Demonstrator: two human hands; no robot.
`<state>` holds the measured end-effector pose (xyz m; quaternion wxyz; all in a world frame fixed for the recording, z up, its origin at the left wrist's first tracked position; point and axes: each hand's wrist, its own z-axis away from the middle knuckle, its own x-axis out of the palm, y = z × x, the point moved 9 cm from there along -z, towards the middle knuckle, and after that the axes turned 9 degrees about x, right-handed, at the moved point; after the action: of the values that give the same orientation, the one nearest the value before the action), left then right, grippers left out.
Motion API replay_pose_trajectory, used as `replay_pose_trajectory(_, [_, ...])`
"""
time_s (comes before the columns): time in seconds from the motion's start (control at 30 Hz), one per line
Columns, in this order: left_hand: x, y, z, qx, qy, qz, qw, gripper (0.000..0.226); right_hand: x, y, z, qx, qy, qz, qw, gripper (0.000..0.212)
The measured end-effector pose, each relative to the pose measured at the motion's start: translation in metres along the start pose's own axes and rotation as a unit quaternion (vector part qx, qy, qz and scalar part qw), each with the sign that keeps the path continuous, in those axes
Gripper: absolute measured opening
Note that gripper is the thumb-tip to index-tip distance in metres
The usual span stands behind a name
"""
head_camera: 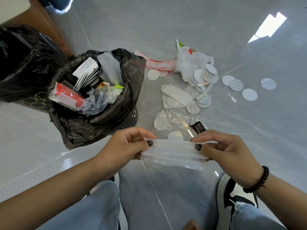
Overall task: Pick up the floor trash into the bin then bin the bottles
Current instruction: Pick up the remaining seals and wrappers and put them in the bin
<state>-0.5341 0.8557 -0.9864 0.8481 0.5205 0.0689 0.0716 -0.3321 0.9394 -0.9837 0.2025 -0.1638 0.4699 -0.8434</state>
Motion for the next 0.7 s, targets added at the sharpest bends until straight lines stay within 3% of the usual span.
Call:
replay_pose_trajectory(0.17, [-0.004,-0.001,0.001,-0.005,0.009,0.040,0.999,0.032,0.001,-0.005,0.000,-0.027,0.000,0.050,0.998,0.013])
replay_pose_trajectory(0.3, [-0.007,0.000,0.001,0.012,0.017,-0.014,1.000,0.018,0.001,0.002,-0.002,-0.011,0.010,0.051,0.999,0.033])
replay_pose_trajectory(0.4, [-0.006,-0.006,0.000,-0.011,0.014,0.040,0.999,0.029,-0.002,0.009,-0.004,0.030,0.017,0.016,0.999,0.024])
replay_pose_trajectory(0.53, [0.007,-0.013,0.003,-0.058,-0.029,0.093,0.994,0.020,0.001,0.006,-0.002,0.027,0.011,0.003,1.000,0.013])
replay_pose_trajectory(0.63, [0.013,-0.014,0.005,-0.076,-0.046,0.127,0.988,0.019,0.001,-0.001,0.001,-0.031,0.029,0.042,0.998,0.032])
replay_pose_trajectory(0.7, [0.012,-0.012,0.004,-0.068,-0.043,0.131,0.988,0.018,0.004,-0.008,0.005,-0.063,0.026,0.048,0.997,0.034])
